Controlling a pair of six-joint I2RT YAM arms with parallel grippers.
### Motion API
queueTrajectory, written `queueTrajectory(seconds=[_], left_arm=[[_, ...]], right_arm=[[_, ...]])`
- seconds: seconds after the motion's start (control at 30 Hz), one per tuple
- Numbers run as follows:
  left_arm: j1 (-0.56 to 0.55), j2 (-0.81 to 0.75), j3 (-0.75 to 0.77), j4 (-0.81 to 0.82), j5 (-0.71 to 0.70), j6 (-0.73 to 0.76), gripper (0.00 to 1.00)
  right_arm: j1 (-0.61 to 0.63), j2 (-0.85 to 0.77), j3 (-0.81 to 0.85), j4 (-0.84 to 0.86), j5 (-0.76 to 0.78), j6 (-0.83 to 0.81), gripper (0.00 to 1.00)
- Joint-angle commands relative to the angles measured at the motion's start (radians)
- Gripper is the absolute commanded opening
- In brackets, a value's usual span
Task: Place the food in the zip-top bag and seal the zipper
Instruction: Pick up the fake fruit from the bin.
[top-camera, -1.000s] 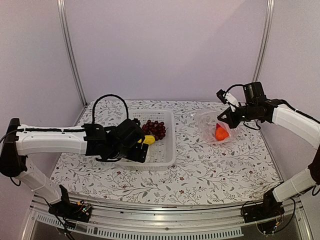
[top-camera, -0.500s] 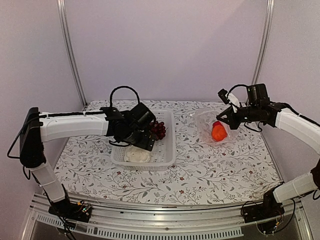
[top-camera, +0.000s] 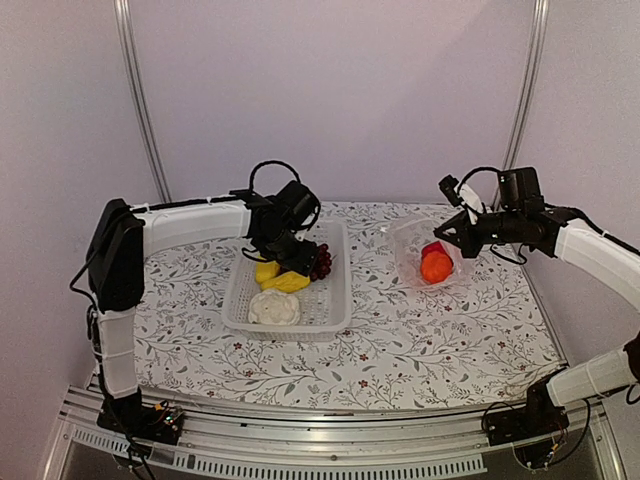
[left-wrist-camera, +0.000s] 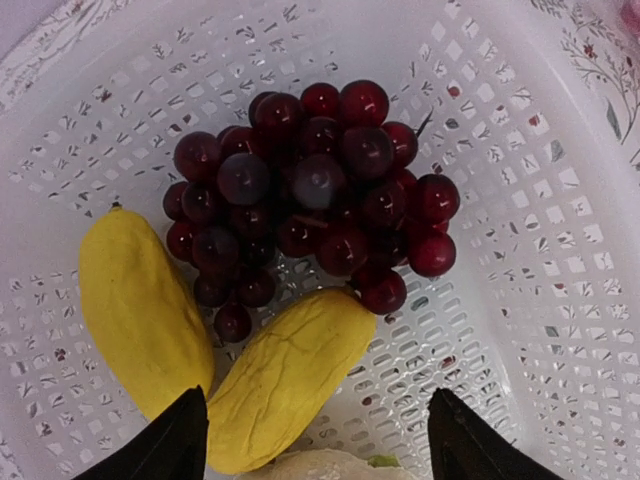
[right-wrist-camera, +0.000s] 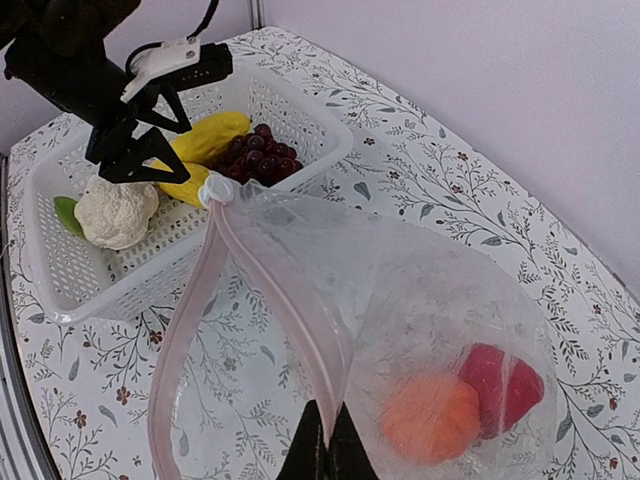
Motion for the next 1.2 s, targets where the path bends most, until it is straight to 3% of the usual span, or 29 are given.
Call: queueTrajectory(seconds=[0.0, 0.33, 0.63, 0.73, 1.17], left_arm=[[0.031, 0.085, 0.094, -0.117, 0.07, 0.149, 0.73], [0.048, 0.184, 0.092, -0.139, 0.014, 0.263, 0.69], [0.043, 0.193, 0.086, -0.096, 0.03, 0.287, 0.35], [0.036, 0.165, 0.104, -0.11, 0.001, 0.287, 0.29], [-0.069, -0.081, 0.11, -0.113, -0.054, 0.249, 0.26]], right_arm=[[0.001, -0.022, -0.016, 0.014, -0.019, -0.004, 0.0], [0.001, -0.028, -0.024, 0.016, -0.017, -0.006, 0.0], [0.0, -0.026, -0.025, 0.017, -0.011, -0.005, 0.0], [0.001, -0.02, -0.024, 0.016, -0.013, 0.001, 0.0], [0.001, -0.006, 0.046, -0.047, 0.001, 0.011, 0.0]])
